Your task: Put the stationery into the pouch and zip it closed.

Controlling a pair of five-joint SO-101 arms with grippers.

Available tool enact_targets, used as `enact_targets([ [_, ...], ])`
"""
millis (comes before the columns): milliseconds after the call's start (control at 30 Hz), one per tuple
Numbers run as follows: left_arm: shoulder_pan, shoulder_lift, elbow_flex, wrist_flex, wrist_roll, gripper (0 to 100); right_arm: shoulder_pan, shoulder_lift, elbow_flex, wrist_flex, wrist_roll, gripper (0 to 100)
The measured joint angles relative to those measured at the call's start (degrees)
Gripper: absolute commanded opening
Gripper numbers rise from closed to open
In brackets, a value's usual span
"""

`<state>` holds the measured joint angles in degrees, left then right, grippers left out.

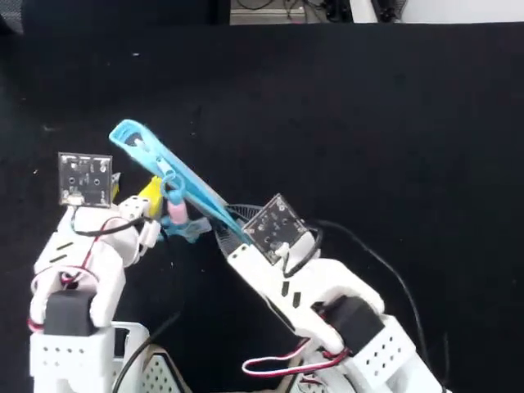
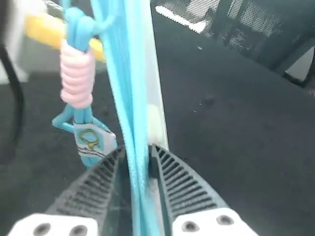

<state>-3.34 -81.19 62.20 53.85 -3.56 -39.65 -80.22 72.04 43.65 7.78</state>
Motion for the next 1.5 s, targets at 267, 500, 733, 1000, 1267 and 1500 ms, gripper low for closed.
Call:
enact_targets([
  [267, 1.1, 0.0, 1.8, -3.2, 4.8, 21, 0.7, -9.4, 9.4, -0.7, -0.2, 1.5],
  [500, 10.5, 0.0, 2.2, -3.3, 5.3, 21, 3.3, -22.9, 13.7, 9.4, -0.2, 10.5],
  [733, 17.1, 0.0, 2.9, -3.3, 5.3, 21, 4.1, -23.2, 14.9, 21.4, 3.1, 10.9],
  [1000, 18.9, 0.0, 4.8, -3.3, 5.3, 21, 4.2, -23.2, 6.2, 23.7, 3.7, 12.7],
  [1267, 19.1, 0.0, 4.9, -3.3, 5.3, 21, 5.5, -23.2, -0.2, 27.3, 4.0, 18.8],
  [1500, 15.4, 0.0, 4.9, -3.3, 5.3, 21, 5.8, -23.2, 2.5, 27.1, 4.2, 17.3],
])
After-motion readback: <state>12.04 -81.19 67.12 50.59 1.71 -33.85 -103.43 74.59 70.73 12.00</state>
